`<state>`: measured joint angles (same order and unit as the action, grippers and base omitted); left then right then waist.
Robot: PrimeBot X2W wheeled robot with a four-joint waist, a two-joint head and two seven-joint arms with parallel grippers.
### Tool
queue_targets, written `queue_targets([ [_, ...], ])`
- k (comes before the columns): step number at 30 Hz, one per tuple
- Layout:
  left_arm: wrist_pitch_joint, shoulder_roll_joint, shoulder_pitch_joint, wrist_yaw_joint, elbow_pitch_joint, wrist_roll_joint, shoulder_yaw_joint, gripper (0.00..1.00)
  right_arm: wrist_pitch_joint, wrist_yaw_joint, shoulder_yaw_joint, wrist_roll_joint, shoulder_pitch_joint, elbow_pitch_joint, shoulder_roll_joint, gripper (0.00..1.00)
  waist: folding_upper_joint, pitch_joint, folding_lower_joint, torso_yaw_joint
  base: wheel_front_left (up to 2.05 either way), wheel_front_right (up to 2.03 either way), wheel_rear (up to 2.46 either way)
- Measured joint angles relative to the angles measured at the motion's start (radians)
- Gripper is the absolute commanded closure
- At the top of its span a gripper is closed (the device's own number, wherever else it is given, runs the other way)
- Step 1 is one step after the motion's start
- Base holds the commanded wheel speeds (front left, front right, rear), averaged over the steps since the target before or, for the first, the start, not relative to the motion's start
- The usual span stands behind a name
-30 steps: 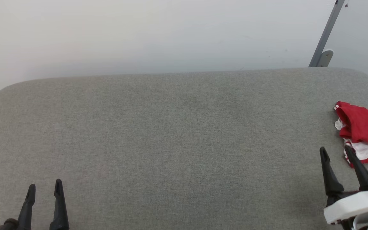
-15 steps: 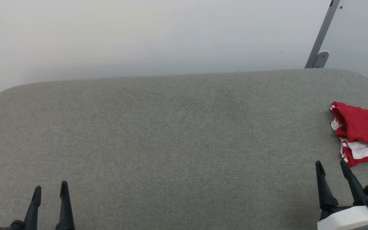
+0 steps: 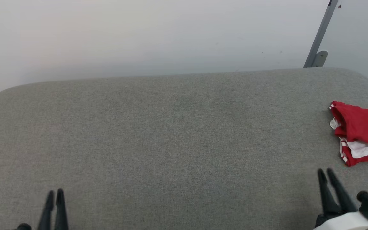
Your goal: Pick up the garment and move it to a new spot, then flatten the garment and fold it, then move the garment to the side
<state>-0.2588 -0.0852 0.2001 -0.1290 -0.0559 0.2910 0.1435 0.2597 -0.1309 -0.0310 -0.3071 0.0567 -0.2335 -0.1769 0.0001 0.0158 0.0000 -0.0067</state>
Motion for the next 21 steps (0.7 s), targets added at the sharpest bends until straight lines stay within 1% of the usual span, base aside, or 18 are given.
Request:
queue_targets([
  [2,0.002,0.008,0.000,0.000,-0.018,0.003,-0.002,1.00,-0.002,0.000,0.001,-0.003,0.009,-0.016,0.008,1.00,0.0000,0.000,0.0000,0.000,0.00,0.00,0.00],
  [4,0.012,0.012,0.000,0.000,-0.026,0.031,-0.004,1.00,-0.014,0.000,0.000,-0.032,0.013,-0.023,0.013,1.00,0.0000,0.000,0.0000,0.000,0.00,0.00,0.00],
  [21,0.092,0.016,-0.055,0.000,-0.063,0.318,-0.010,1.00,-0.093,0.000,-0.015,-0.312,-0.014,-0.022,0.038,1.00,0.0000,-0.003,0.0000,0.001,0.00,0.00,0.00],
])
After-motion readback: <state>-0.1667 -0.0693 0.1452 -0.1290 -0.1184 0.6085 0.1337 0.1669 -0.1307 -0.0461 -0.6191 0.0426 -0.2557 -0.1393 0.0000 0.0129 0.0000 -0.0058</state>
